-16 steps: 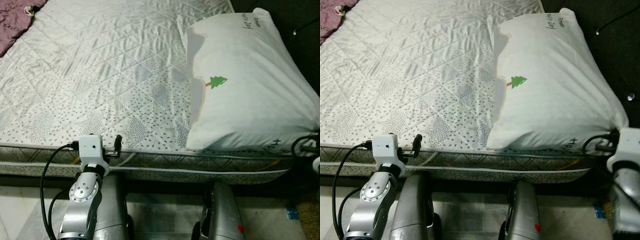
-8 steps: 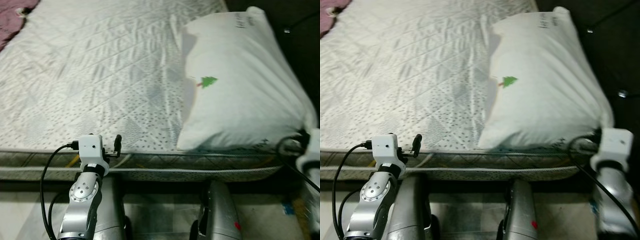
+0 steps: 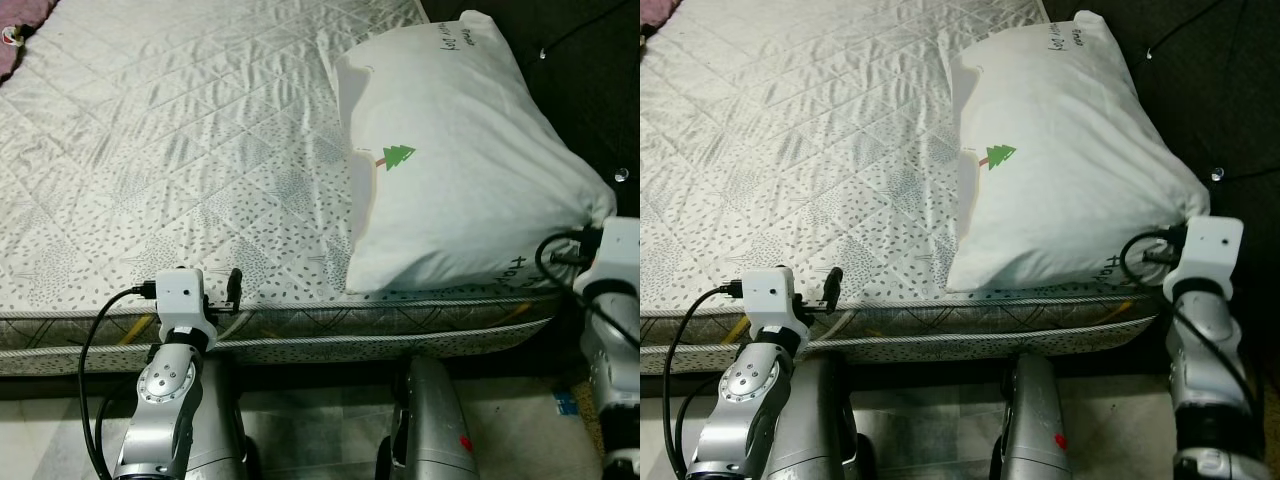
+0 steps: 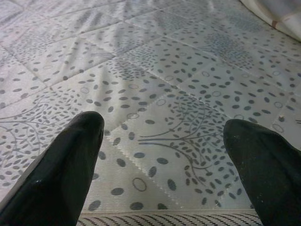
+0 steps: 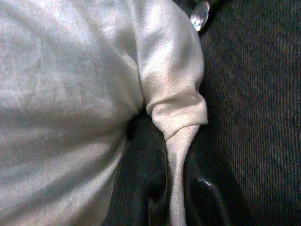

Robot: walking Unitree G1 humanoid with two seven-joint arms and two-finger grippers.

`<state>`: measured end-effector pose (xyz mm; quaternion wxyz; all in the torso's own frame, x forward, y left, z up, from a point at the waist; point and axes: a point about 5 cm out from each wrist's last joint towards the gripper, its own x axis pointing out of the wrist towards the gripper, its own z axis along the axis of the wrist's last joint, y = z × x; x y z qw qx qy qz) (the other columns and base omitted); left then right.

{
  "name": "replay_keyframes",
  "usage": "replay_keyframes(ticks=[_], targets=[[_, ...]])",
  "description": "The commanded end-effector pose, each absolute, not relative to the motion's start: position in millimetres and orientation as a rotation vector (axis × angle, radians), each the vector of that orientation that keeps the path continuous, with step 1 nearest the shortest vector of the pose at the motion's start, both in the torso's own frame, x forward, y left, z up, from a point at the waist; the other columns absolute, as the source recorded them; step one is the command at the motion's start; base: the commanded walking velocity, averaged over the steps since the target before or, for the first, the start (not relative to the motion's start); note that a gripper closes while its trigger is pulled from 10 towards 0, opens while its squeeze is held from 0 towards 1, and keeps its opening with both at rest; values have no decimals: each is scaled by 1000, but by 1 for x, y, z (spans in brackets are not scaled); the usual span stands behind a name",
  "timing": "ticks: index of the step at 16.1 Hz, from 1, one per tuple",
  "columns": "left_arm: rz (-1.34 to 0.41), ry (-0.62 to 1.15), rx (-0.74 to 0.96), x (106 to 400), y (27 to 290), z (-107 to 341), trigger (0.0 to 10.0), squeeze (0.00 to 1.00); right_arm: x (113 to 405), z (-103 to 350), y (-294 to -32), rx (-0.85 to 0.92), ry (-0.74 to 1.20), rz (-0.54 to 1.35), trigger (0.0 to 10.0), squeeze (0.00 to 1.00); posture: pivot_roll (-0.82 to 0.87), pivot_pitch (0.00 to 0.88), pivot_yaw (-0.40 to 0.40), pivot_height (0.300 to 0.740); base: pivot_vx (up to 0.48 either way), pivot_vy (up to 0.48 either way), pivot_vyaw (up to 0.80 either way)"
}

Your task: Clean up the room

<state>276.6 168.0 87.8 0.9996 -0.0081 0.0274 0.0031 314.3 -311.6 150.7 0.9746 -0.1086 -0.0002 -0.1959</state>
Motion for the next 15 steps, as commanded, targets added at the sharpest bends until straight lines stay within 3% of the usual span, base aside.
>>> replay_keyframes(ticks=[1, 2, 6, 9, 13, 15], targets=[[24, 63, -11, 274, 171, 86, 10000, 0, 313, 161, -322, -220, -31, -432, 10000, 565, -24, 175, -26, 514, 0, 0, 0], [25, 65, -13, 273, 171, 85, 10000, 0, 312, 159, -322, -212, -33, -423, 10000, 1000, -27, 177, -26, 514, 0, 0, 0], [19, 69, -17, 271, 170, 85, 10000, 0, 299, 151, -304, -222, -54, -379, 10000, 1000, -35, 182, -20, 514, 0, 0, 0], [18, 58, -14, 276, 173, 89, 10000, 0, 300, 172, -272, -262, -184, -342, 10000, 1000, -35, 182, -14, 514, 0, 0, 0], [19, 56, -15, 278, 174, 89, 10000, 0, 303, 191, -265, -247, -259, -366, 10000, 1000, -38, 173, -14, 514, 0, 0, 0], [26, 68, -76, 278, 173, 89, 10000, 0, 304, 197, -250, -239, -289, -315, 10000, 1000, -37, 163, -17, 514, 0, 0, 0]])
